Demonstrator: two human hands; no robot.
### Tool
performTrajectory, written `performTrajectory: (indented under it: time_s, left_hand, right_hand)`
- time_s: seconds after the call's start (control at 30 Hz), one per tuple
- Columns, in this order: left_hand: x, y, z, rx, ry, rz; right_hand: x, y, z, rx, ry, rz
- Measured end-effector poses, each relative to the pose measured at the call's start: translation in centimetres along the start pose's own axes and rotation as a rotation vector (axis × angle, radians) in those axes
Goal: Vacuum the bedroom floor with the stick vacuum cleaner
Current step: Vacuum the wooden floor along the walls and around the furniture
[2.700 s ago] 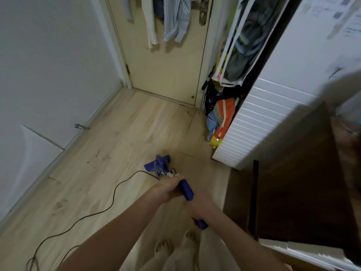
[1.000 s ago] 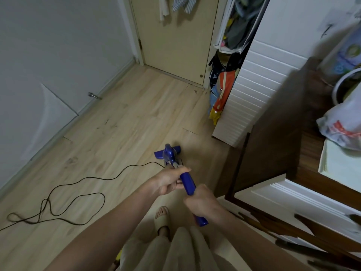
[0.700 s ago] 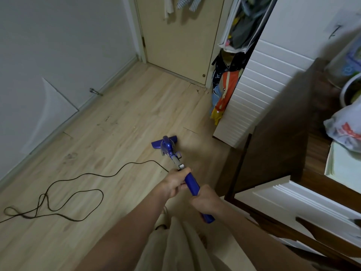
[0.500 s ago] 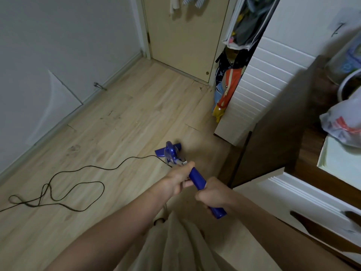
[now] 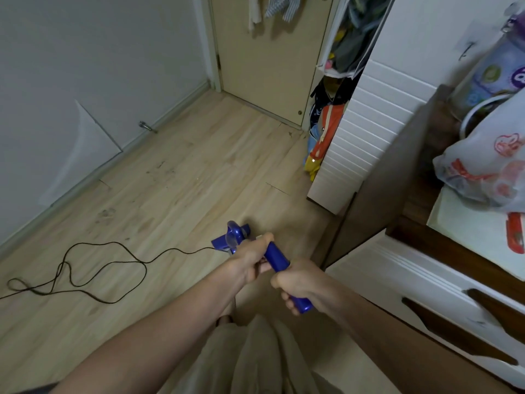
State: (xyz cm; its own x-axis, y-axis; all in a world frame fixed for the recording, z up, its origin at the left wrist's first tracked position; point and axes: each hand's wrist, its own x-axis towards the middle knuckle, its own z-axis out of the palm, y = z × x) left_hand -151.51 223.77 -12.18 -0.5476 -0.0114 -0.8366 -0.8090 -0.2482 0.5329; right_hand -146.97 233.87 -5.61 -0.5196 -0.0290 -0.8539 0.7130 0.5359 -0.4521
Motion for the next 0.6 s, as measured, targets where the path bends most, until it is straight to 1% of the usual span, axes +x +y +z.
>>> performTrajectory:
  time_s: [0.13, 0.3, 0.4, 0.47, 0.6]
  left_hand:
    - [1.2, -0.3, -0.2, -0.017, 0.021, 0.037]
    - [1.7, -0.2, -0.4, -0.063, 0.109, 0.1]
    - [1.9, 0.7, 0.0, -0.043, 0.131, 0.148]
    - [2.1, 0.8, 0.0, 0.012, 0.131, 0.171]
    - [2.6, 0.9, -0.8, 0.06, 0.151, 0.193]
  right_hand:
    - [1.8, 0.6, 1.3, 0.04, 0.021, -0.004]
    - [2.6, 0.3, 1.9, 0.141, -0.018, -0.035]
    - [2.4, -0.2, 0.9, 0.194, -0.034, -0.045]
    - [2.3, 0.0, 0.6, 0.212, -0.05, -0.047]
    - [3.1, -0.1, 1.4, 0.217, -0.07, -0.063]
